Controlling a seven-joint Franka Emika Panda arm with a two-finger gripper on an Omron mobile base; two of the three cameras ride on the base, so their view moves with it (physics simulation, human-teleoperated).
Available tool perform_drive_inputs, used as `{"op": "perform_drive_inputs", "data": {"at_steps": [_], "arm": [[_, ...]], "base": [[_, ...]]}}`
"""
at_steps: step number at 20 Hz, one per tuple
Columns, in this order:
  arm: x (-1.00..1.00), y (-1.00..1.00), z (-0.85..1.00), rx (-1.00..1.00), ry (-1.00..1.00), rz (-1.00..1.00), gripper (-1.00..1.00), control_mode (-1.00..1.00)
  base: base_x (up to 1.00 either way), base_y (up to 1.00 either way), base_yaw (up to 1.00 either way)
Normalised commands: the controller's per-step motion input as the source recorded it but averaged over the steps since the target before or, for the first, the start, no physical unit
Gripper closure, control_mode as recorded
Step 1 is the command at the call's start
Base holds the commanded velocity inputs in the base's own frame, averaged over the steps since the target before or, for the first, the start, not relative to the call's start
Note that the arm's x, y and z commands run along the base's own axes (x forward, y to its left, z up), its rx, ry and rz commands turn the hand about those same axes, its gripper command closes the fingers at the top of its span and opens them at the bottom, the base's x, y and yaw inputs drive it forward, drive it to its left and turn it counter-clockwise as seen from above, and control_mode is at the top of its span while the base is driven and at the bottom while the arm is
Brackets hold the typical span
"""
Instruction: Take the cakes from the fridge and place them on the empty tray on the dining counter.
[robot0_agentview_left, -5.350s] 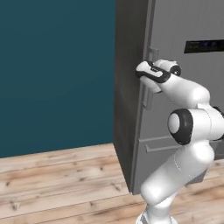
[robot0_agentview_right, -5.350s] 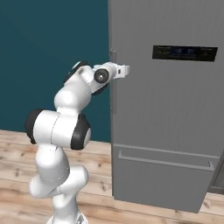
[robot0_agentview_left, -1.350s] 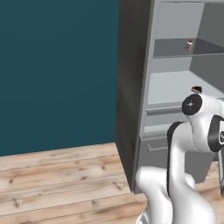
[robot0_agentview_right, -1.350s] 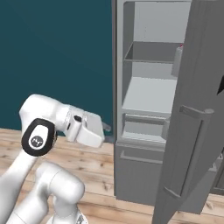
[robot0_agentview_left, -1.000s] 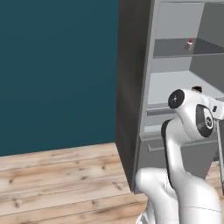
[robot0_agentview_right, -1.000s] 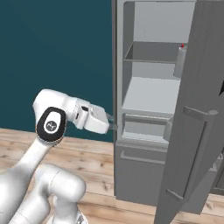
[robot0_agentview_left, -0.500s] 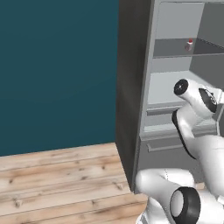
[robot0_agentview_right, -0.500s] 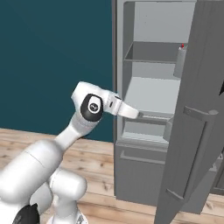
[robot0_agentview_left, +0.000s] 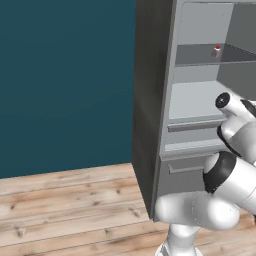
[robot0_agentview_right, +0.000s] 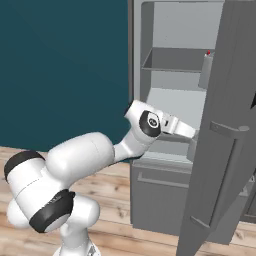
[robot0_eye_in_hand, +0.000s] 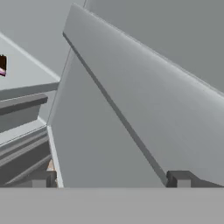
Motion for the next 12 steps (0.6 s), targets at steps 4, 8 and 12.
{"op": "perform_drive_inputs", "data": {"at_steps": [4, 8, 12], "arm": [[-0.40, -1.00, -0.39, 0.00, 0.00, -0.05, -1.00, -1.00], [-0.57, -1.00, -0.24, 0.00, 0.00, -0.06, -1.00, -1.00], [-0.80, -0.58, 0.18, 0.02, -0.23, 0.04, -1.00, -1.00]], "base": [[0.00, 0.00, 0.00], [0.00, 0.00, 0.00], [0.00, 0.00, 0.00]]}}
